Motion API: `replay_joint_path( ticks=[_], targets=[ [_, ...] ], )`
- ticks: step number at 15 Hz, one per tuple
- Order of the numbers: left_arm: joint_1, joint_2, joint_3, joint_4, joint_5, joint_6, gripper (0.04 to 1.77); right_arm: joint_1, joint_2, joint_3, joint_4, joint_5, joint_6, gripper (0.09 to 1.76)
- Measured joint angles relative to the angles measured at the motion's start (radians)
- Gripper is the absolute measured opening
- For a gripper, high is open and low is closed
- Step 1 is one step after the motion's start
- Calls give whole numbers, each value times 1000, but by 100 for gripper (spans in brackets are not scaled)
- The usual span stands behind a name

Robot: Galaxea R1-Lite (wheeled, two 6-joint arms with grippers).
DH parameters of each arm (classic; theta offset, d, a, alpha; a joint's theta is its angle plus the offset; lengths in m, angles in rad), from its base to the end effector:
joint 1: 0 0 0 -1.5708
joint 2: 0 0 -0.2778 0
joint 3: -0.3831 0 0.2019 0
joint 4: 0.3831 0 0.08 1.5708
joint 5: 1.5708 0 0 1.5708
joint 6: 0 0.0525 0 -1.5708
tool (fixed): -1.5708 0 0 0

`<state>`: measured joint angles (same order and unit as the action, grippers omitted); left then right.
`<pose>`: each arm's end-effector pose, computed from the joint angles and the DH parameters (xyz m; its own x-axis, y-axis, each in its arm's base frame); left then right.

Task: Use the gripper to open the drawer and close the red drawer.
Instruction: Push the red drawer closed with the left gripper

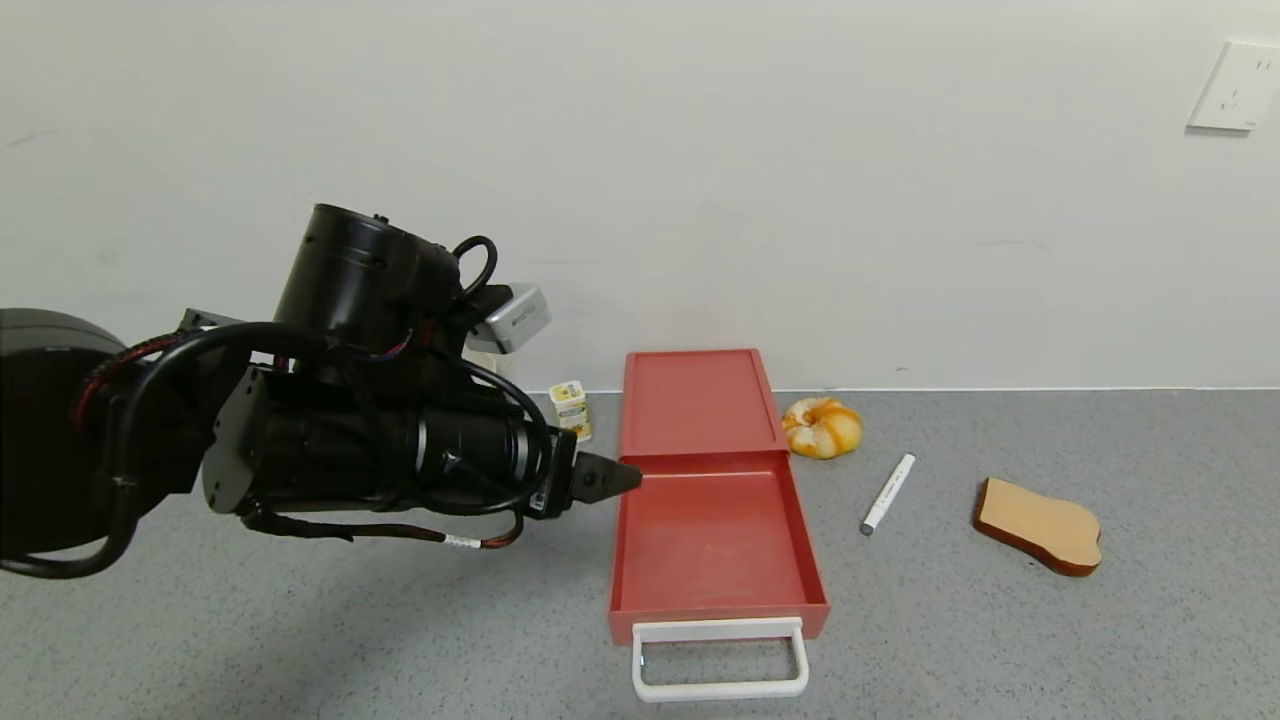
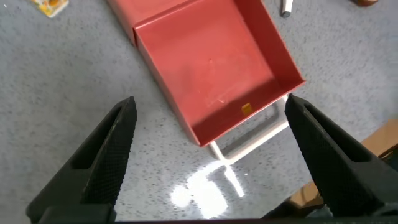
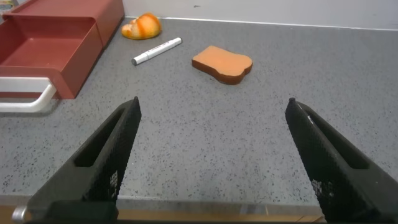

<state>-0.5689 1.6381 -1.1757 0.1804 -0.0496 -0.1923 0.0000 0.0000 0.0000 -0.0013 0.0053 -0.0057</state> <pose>0.2732 -0.1778 0.1818 0.6468 -0.4724 -0.5987 0.4644 0.8667 -0.1821 0.0420 0.0003 0.0756 1.0000 0.0053 0.0013 -0.0053 1.0000 -0.0057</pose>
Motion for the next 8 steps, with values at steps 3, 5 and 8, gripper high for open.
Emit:
replay_joint_path(
  ticks=[3, 5, 8],
  targets=[
    [-66, 37, -46, 47, 138, -79, 172, 0, 0, 0, 0, 0, 1, 171],
    [-120, 73, -99, 134, 198, -150, 172, 0, 0, 0, 0, 0, 1, 171],
    [-190, 133, -190, 287, 266, -262, 172, 0, 0, 0, 0, 0, 1, 171]
  ],
)
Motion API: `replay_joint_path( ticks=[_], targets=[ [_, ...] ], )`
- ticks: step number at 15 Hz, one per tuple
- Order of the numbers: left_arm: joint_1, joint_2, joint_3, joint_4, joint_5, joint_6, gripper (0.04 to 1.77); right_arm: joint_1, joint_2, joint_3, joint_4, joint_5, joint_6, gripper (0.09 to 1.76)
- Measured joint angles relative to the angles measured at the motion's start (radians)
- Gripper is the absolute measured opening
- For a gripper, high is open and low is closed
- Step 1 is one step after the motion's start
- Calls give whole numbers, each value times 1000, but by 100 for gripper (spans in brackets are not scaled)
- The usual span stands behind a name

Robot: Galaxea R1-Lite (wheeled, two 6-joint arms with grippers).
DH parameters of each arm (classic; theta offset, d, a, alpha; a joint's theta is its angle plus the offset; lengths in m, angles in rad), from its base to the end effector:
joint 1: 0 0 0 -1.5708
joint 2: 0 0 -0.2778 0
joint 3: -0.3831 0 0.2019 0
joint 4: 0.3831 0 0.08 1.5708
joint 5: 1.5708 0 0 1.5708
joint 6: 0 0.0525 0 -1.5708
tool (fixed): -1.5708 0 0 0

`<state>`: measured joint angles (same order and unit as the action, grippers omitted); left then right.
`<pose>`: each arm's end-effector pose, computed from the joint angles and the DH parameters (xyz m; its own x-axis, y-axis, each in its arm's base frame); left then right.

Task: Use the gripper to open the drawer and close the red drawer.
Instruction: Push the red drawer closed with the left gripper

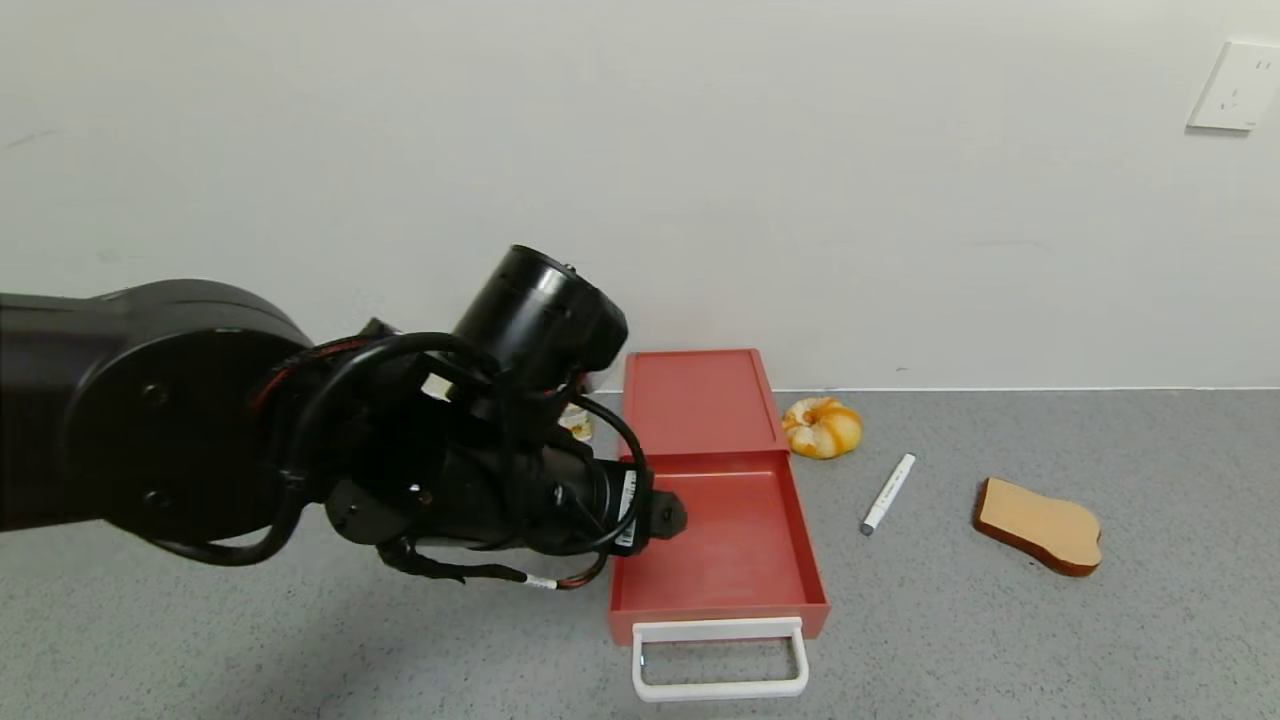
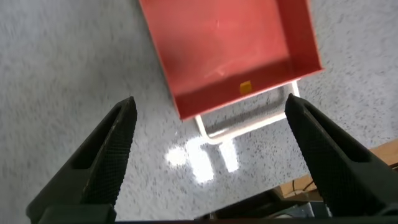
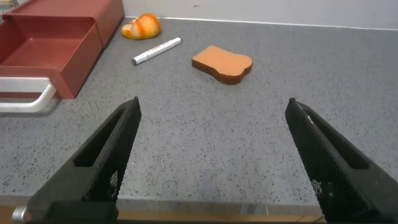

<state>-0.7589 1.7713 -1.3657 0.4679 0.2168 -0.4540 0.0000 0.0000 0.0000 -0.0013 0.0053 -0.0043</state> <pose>0.2555 -0.2268 0.1671 0.6031 -0.2755 -0.7486 0.2699 0.9536 -0.1334 0.0420 0.0003 0.0756 1.0000 0.0053 0.0013 -0.0053 1.0000 -0.0043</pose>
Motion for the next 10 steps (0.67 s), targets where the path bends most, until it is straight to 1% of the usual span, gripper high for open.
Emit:
replay_joint_path(
  ticks=[1, 2, 3, 6, 8, 10],
  targets=[
    [-22, 25, -30, 47, 19, -41, 172, 0, 0, 0, 0, 0, 0, 171],
    [-40, 45, -48, 76, 28, -61, 172, 0, 0, 0, 0, 0, 0, 171],
    [-55, 61, -56, 84, 30, -63, 172, 0, 0, 0, 0, 0, 0, 171],
    [-86, 83, -44, 94, 30, -63, 172, 0, 0, 0, 0, 0, 0, 171],
    [-100, 95, -36, 141, 25, -77, 172, 0, 0, 0, 0, 0, 0, 171],
    [-114, 109, -33, 180, 19, -146, 172, 0, 0, 0, 0, 0, 0, 171]
  ],
)
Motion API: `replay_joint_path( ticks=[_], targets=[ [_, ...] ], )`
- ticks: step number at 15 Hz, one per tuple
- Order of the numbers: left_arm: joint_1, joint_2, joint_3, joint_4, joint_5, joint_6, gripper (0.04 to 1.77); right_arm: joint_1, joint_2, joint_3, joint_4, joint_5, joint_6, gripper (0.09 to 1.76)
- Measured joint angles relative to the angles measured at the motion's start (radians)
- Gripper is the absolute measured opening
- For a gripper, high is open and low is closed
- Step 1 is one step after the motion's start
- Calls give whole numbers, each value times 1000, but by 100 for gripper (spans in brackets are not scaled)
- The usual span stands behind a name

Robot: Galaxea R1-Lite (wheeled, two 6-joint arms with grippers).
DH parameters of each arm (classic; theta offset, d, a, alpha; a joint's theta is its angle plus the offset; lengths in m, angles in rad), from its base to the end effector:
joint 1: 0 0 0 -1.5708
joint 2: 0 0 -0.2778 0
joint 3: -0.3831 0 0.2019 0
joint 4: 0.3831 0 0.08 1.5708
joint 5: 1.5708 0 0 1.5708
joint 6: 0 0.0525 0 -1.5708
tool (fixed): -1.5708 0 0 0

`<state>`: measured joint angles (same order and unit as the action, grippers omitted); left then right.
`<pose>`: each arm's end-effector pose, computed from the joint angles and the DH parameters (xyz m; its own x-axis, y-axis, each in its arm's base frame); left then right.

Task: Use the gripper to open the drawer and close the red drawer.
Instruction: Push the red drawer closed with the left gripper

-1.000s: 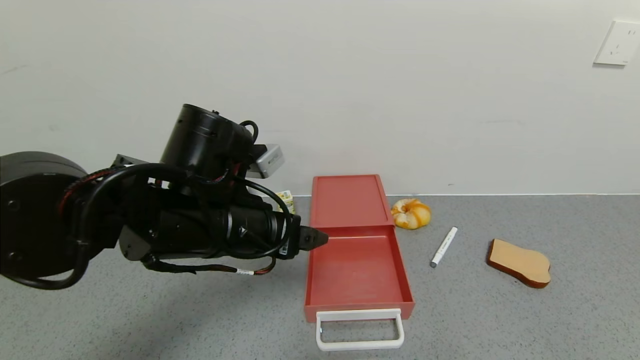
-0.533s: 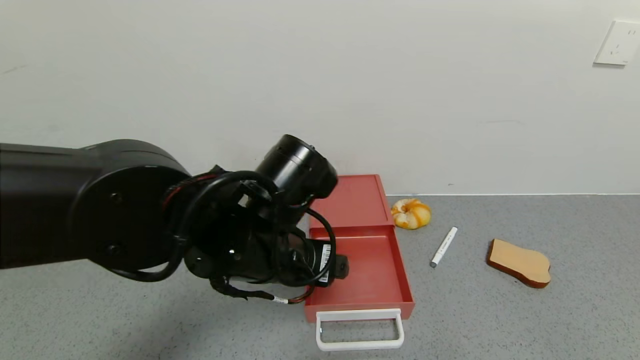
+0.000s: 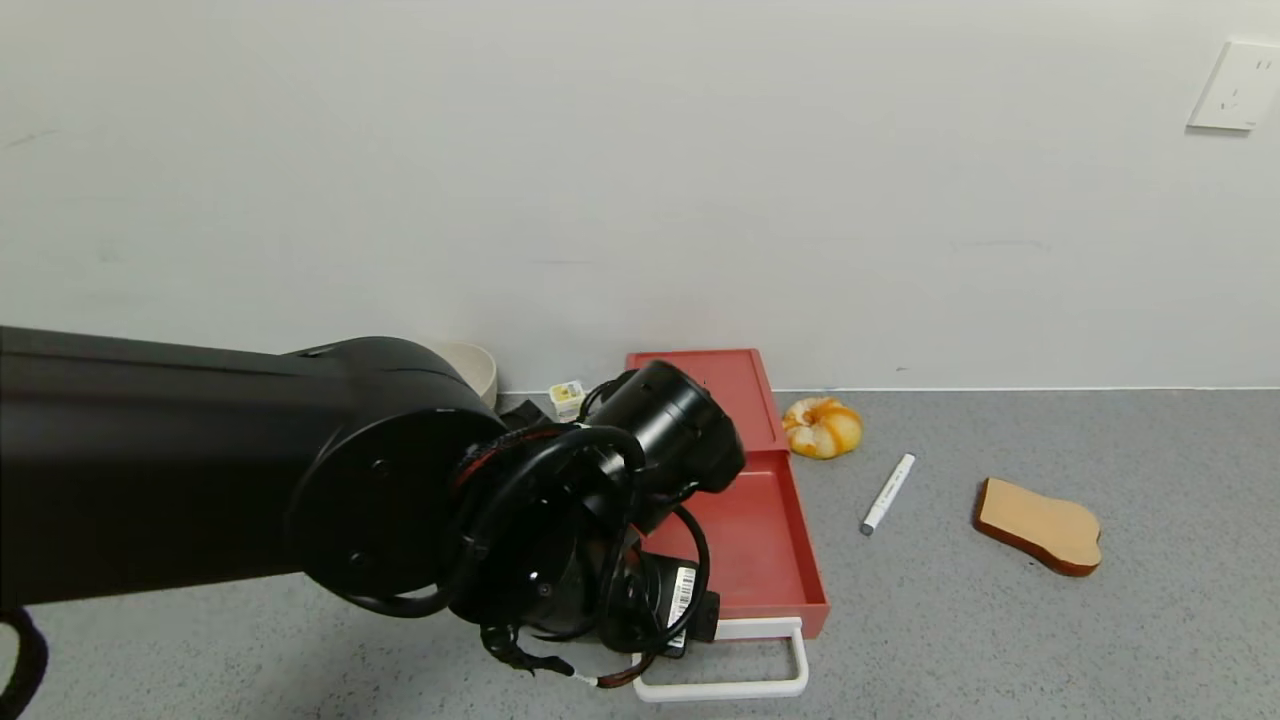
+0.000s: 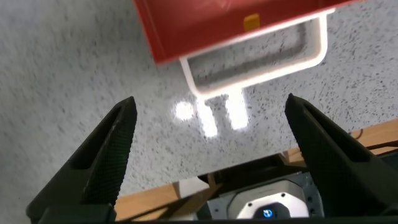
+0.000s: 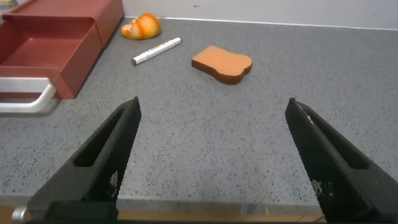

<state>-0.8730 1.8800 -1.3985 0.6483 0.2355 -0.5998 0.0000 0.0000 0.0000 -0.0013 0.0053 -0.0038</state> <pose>0.2287 -0.2537 0.1263 0.4455 -0.1681 -0.8794 0.2342 0.9699 -0.0668 0.0420 0.0003 0.0756 1.0000 0.0053 0.0013 -0.0053 1.0000 -0.0038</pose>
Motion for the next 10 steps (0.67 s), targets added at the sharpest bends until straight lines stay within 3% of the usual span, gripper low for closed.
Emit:
replay_joint_path(
  ticks=[4, 10],
  targets=[
    [-14, 45, -3, 66, -10, -97, 172, 0, 0, 0, 0, 0, 0, 171],
    [-20, 135, -10, 56, -13, -201, 172, 0, 0, 0, 0, 0, 0, 171]
  ],
)
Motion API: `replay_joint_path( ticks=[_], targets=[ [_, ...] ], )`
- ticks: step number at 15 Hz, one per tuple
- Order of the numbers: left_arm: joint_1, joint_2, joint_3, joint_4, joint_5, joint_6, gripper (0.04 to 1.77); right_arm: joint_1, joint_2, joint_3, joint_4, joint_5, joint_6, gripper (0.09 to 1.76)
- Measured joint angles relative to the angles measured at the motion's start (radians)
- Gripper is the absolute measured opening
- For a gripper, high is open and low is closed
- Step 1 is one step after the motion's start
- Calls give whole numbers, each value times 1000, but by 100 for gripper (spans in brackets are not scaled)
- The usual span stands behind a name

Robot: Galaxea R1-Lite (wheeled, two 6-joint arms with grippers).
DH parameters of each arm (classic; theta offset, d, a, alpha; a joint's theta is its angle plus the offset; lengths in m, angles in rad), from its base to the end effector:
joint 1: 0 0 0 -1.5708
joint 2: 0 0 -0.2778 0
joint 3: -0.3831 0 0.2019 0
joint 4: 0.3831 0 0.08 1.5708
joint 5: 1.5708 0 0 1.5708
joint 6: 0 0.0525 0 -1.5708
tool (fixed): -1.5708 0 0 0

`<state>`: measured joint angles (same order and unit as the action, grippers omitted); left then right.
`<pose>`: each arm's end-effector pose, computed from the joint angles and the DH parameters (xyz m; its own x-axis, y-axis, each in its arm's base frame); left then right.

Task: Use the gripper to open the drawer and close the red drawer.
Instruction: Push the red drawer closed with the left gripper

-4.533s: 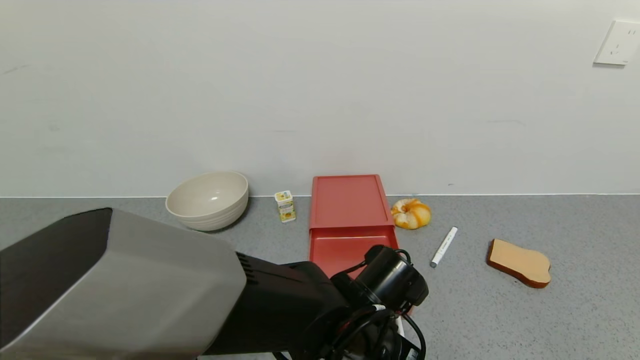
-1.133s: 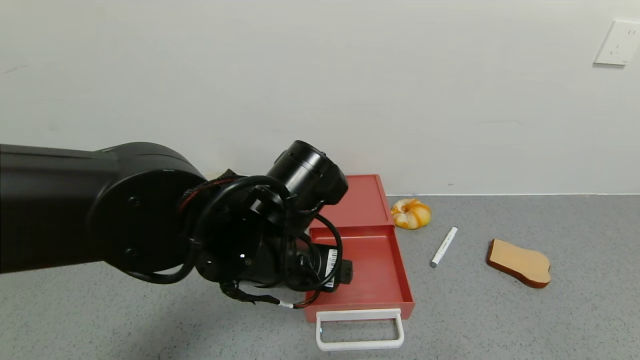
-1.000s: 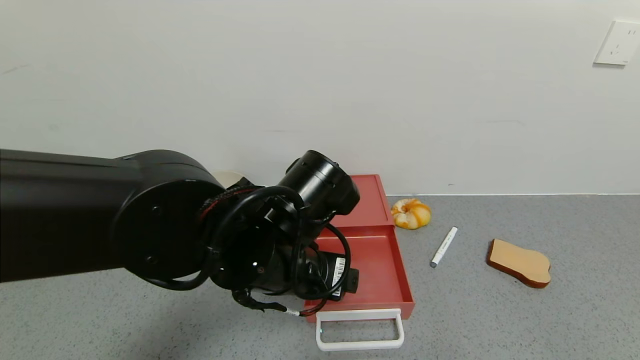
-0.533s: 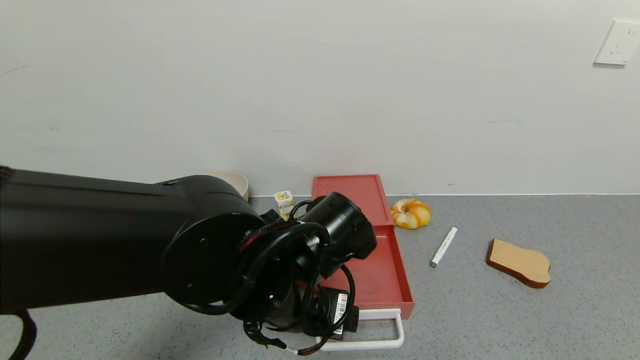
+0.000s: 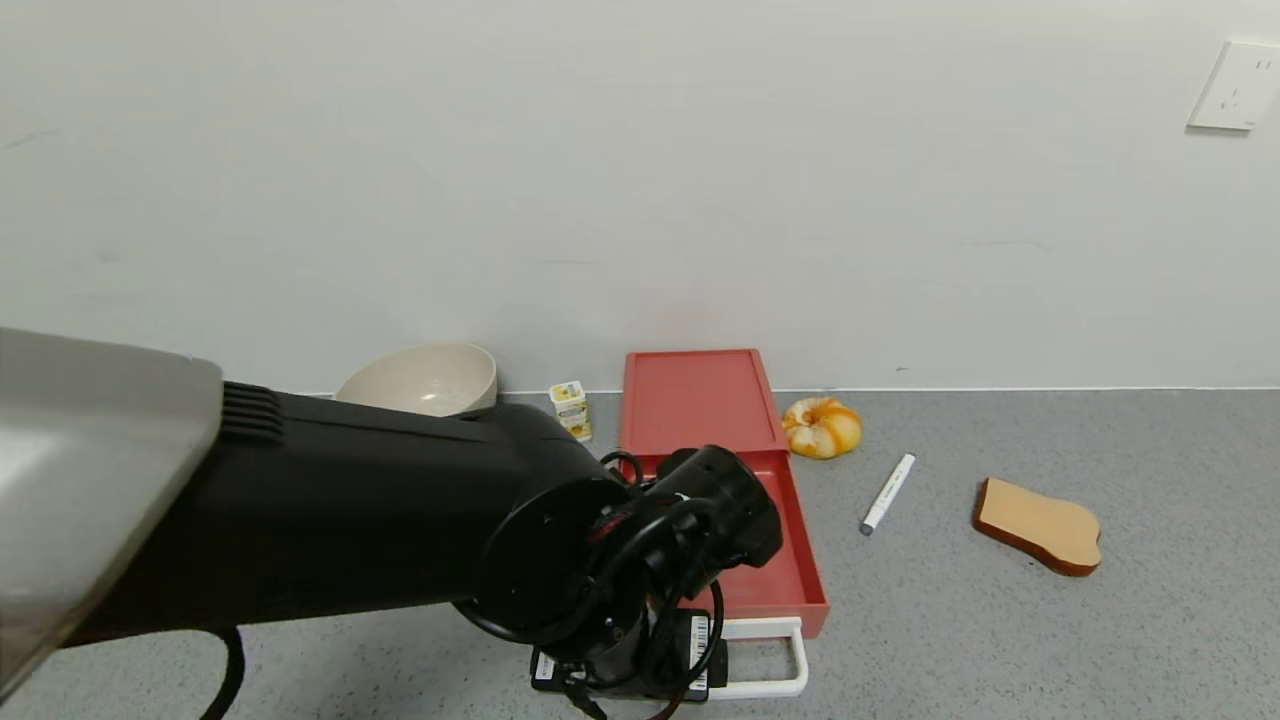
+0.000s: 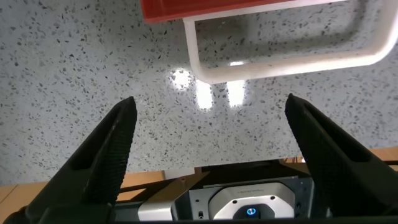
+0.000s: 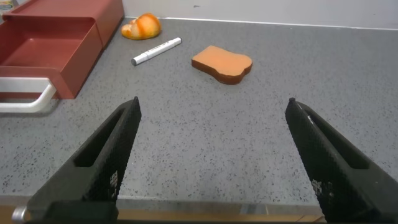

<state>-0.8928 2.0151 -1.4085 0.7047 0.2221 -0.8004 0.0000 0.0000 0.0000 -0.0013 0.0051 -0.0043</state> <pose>0.2285 -0.2653 0.0793 0.3286 -0.0568 -0.9428 0.0693 0.9969 -0.0359 0.0420 0.0003 0.0756 1.0000 0.0051 0.0013 -0.0051 1.0000 -0.0043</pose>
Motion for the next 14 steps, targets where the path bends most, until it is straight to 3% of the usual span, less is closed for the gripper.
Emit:
replay_joint_path(
  ticks=[5, 14],
  targets=[
    [3, 46, -3, -59, 2, -1, 172, 0, 0, 0, 0, 0, 0, 171],
    [12, 96, -39, -63, 3, 2, 172, 0, 0, 0, 0, 0, 0, 171]
  ],
)
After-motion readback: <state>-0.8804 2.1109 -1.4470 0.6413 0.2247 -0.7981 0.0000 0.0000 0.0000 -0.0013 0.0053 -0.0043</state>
